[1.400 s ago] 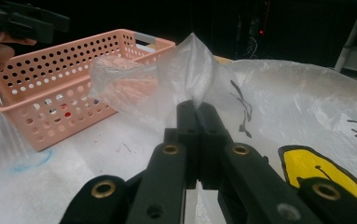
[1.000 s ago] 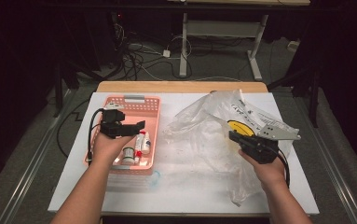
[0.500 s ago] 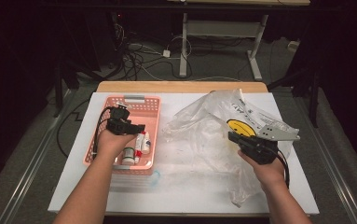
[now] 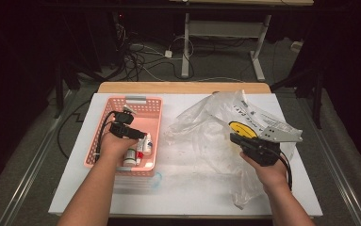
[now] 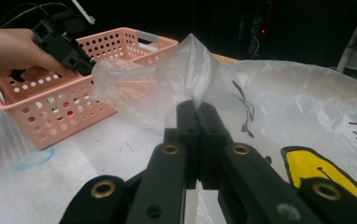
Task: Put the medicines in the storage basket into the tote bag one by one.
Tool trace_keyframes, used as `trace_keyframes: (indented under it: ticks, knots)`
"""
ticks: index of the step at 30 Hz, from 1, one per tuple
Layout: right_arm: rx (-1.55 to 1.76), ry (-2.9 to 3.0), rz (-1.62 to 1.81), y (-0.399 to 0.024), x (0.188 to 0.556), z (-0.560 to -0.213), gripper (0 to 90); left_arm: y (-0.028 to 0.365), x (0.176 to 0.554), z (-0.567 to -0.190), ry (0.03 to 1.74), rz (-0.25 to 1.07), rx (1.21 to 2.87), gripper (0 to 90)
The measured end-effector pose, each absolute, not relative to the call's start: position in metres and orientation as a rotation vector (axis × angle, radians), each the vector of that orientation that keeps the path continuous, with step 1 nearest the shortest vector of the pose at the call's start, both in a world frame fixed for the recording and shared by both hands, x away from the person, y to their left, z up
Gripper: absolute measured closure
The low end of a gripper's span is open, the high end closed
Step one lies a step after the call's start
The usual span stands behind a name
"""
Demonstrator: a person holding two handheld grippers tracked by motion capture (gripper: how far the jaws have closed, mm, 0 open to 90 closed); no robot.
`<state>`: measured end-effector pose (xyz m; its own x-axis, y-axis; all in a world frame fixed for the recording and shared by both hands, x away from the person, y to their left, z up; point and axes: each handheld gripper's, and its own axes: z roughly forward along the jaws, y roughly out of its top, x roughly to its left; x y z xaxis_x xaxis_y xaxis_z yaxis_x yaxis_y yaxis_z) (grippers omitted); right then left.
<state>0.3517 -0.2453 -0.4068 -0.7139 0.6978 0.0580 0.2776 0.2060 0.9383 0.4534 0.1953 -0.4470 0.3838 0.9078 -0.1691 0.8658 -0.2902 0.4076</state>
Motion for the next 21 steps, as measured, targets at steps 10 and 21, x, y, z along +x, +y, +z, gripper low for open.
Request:
trace_keyframes:
  ticks: [10,21]
  knots:
    - [0.906,2.104,1.508,-0.2442,0.3509,-0.4063,90.0,0.1943,0.4572,-0.4526,1.536,0.073,2.219,38.5]
    - [0.907,2.103,1.504,-0.2453,0.3510,-0.4063,90.0,0.1874,0.4599,-0.4575,1.516,0.059,2.246,44.2]
